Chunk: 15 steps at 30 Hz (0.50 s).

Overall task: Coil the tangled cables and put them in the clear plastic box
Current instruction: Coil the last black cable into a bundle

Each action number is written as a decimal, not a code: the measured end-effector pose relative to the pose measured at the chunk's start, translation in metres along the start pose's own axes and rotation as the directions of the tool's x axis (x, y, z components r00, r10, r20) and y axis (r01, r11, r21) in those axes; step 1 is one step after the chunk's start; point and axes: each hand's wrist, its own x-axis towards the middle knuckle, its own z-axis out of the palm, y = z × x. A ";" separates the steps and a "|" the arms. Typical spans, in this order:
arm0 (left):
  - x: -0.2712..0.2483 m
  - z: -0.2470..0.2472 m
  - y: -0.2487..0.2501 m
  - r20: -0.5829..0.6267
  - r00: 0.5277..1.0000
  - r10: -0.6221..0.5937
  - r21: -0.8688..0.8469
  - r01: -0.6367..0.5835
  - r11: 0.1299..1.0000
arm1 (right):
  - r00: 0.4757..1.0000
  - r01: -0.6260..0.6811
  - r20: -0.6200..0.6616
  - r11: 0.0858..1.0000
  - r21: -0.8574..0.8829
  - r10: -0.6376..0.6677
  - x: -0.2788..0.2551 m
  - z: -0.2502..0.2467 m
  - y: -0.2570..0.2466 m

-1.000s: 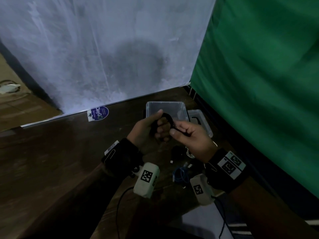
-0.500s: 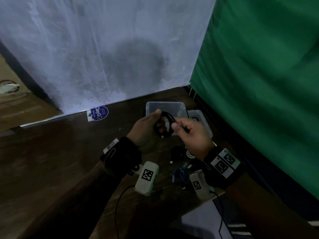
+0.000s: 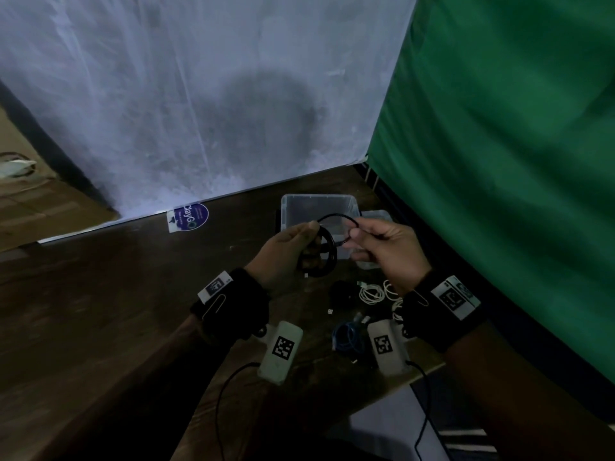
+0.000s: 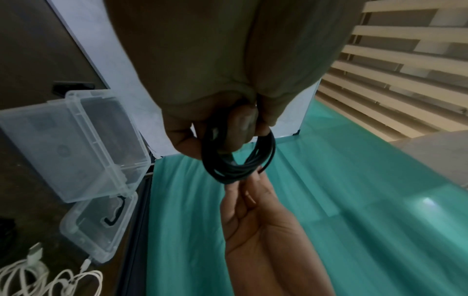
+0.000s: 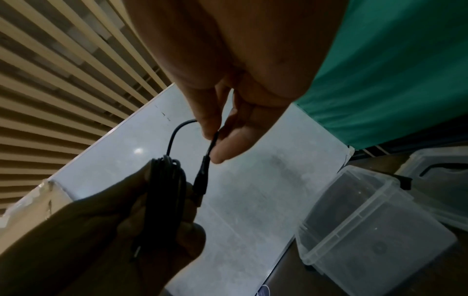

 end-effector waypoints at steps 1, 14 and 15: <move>-0.001 0.000 0.000 0.005 1.000 0.001 0.002 -0.001 1.000 | 1.000 0.015 -0.004 1.000 0.005 -0.015 -0.001 0.000 -0.002; 0.011 0.014 -0.015 -0.143 0.986 -0.084 -0.191 0.056 0.980 | 0.997 -0.056 0.064 0.996 0.075 0.052 -0.010 0.021 0.007; 0.013 0.015 -0.017 -0.187 0.980 -0.072 -0.152 0.044 0.987 | 0.995 -0.048 0.091 0.997 0.052 0.043 -0.012 0.022 0.008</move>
